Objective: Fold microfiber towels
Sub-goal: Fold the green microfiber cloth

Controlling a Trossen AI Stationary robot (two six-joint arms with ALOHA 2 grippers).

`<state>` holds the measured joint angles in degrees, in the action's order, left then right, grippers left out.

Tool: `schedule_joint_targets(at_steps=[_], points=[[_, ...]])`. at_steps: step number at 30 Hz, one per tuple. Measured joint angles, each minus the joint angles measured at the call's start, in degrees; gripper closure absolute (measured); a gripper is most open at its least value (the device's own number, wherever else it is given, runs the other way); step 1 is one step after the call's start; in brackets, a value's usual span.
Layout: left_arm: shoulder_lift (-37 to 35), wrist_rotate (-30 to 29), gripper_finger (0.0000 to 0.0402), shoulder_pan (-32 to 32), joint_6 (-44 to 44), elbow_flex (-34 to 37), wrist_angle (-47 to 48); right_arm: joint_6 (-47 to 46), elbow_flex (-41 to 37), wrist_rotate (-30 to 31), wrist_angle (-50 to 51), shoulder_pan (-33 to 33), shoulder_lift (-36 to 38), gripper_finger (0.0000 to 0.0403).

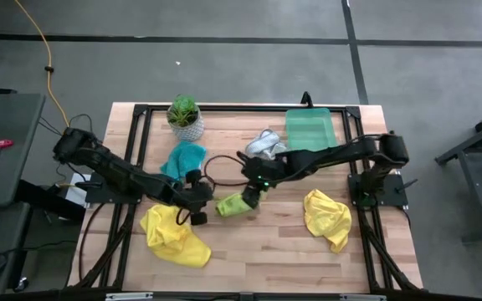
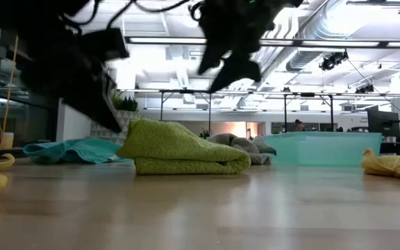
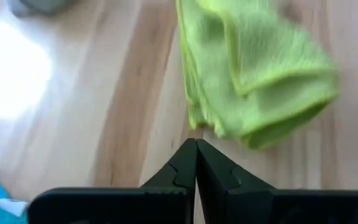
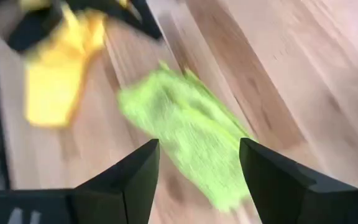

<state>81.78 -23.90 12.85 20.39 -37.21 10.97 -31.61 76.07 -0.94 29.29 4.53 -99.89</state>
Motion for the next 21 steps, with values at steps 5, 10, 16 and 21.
schedule_joint_targets(at_steps=[5,10,16,21], points=[[-4.42,-2.23,0.0401,0.85,1.76,-0.05,-6.29,7.68,-0.03,1.39,9.32,1.55,1.02,0.0218],[-4.12,-0.54,0.0401,0.70,-3.47,-0.72,-19.75,12.03,-3.58,2.81,7.09,2.52,-0.72,0.0334],[2.14,0.11,0.0401,-1.39,-4.47,-3.02,-21.42,7.30,-15.23,0.57,-10.34,0.88,-0.11,0.0384],[9.17,3.90,0.0401,-2.44,-4.54,-4.81,-24.87,2.79,-21.99,-3.90,-28.30,0.24,-0.11,0.0397]])
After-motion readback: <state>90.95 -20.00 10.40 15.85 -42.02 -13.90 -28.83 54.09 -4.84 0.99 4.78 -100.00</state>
